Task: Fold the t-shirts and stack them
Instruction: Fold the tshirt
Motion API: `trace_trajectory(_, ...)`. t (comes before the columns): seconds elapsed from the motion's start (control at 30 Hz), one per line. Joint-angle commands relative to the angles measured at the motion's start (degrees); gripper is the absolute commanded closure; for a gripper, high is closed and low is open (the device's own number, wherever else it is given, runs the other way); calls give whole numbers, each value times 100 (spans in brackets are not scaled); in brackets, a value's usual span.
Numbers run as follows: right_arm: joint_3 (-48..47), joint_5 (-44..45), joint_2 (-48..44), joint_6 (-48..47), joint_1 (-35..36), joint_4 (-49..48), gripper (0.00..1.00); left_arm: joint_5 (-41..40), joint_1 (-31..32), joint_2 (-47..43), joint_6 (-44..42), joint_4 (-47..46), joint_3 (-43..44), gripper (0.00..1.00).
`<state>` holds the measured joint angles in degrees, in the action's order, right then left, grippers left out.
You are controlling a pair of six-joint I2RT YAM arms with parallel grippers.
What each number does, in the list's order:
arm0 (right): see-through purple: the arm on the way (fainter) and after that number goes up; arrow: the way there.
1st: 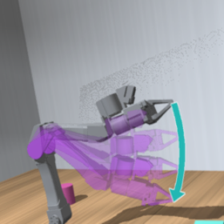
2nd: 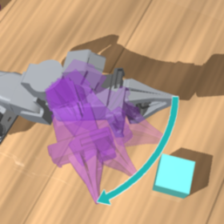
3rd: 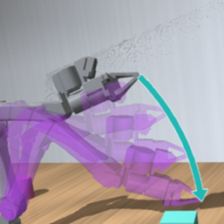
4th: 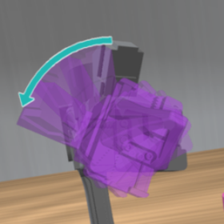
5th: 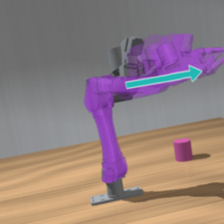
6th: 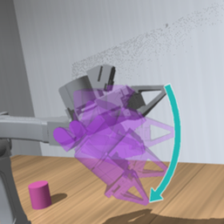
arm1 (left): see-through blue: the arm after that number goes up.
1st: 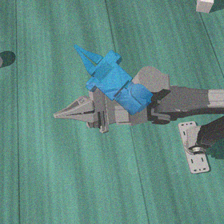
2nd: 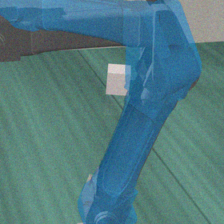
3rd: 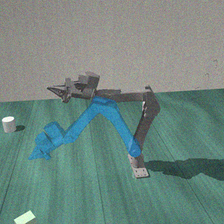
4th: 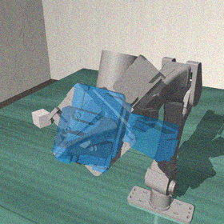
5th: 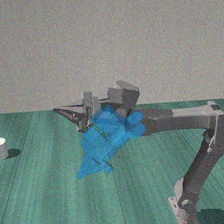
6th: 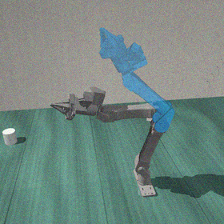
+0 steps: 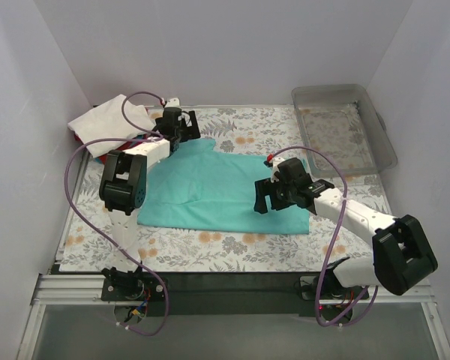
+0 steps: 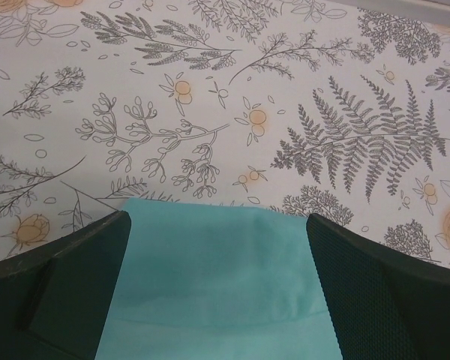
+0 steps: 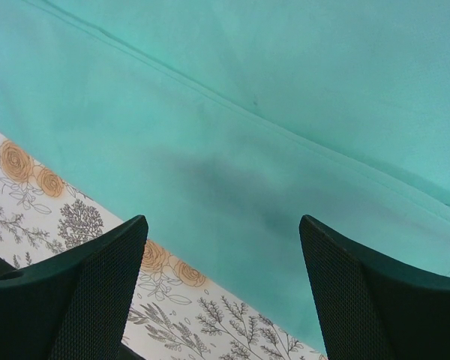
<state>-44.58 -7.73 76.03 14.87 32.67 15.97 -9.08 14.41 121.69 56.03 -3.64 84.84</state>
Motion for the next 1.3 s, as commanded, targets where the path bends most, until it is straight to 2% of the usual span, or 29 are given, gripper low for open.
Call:
trace_trajectory(0.0, 98, -106, -193, 7, 21, -226, 25, 117, -18, 12, -470, 187, 437, 2)
trace_trajectory(0.27, 142, -115, -282, 77, 21, -234, 25, 266, -18, 22, -584, 487, 218, 7)
trace_trajectory(0.6, 318, -106, -589, 147, 21, -234, 25, 188, -18, 285, -690, 786, 481, 17)
trace_trajectory(0.9, 336, -133, -677, 183, 29, -234, 25, 20, -18, 583, -690, 847, 744, 19)
trace_trajectory(1.03, 362, -133, -686, 191, 47, -234, 25, 38, -18, 689, -699, 882, 815, 26)
trace_trajectory(1.13, 371, -133, -703, 200, 47, -234, 25, -41, -26, 707, -716, 883, 806, 36)
trace_trajectory(1.23, 362, -115, -712, 191, 56, -234, 25, -59, -18, 690, -708, 874, 797, 49)
trace_trajectory(1.27, 362, -106, -712, 191, 64, -234, 25, -50, -18, 681, -699, 882, 797, 59)
